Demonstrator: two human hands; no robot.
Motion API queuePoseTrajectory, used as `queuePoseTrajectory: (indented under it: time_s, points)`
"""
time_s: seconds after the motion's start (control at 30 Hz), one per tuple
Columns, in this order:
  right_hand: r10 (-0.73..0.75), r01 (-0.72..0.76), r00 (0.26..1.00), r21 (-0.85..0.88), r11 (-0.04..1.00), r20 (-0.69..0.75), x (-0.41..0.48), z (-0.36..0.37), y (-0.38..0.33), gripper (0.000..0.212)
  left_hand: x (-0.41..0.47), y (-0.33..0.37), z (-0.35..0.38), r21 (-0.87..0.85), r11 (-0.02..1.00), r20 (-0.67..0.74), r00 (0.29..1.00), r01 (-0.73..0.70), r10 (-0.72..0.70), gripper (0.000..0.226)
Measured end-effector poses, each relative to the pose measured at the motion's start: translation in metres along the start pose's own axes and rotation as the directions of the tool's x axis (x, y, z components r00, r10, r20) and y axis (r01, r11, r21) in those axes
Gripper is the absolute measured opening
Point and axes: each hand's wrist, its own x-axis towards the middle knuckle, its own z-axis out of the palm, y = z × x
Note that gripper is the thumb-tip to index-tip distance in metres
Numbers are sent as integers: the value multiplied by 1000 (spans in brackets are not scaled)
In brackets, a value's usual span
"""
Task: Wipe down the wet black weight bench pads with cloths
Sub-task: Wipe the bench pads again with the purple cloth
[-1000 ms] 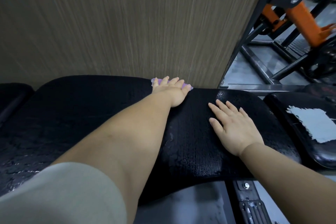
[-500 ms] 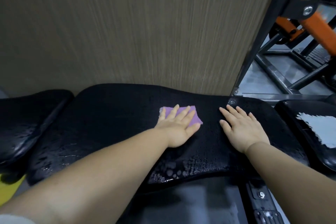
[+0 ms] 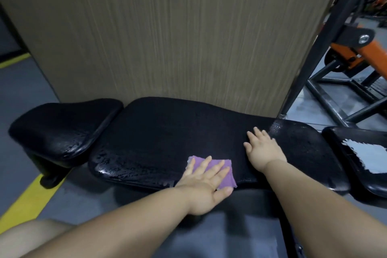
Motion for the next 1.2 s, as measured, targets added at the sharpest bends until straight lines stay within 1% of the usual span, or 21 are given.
queuePoseTrajectory:
  time_s: [0.03,0.1,0.23,0.33,0.53,0.73,1.03,1.1,1.17,1.2]
  points:
    - [-49,49,999,11,999,-2,-3,2,-8,51,-4,0,1,0,1000,2,1000,3,-3,61]
    - [-100,100,995,33,994,-9,-7,5,-18,51,-9,0,2,-9,1000,4,1000,8,-8,61]
    - [-114,114,994,54,992,-6,-9,7,-20,52,-10,0,3,-18,1000,2,1000,9,-9,61]
    - [-136,136,991,39,990,5,-7,7,-19,53,-6,-1,2,-14,1000,-3,1000,16,-16,60]
    - [-125,124,992,36,992,26,5,6,-26,53,25,-10,-12,-35,997,-17,998,62,-63,58]
    - [-131,134,990,60,989,-45,4,11,-24,52,68,-28,-37,-67,992,-54,992,106,-110,58]
    - [-125,127,990,22,992,-63,6,13,-25,53,128,-54,-69,-70,990,-94,987,121,-127,59]
    - [-123,124,991,7,992,-53,8,13,-26,61,142,-59,-75,-69,990,-100,986,127,-133,59]
    - [-122,122,991,1,993,-54,9,14,-26,79,156,-64,-83,-68,989,-106,984,135,-141,59]
    - [-118,118,992,-3,993,-52,10,15,-25,83,164,-66,-87,-69,988,-110,983,137,-144,59]
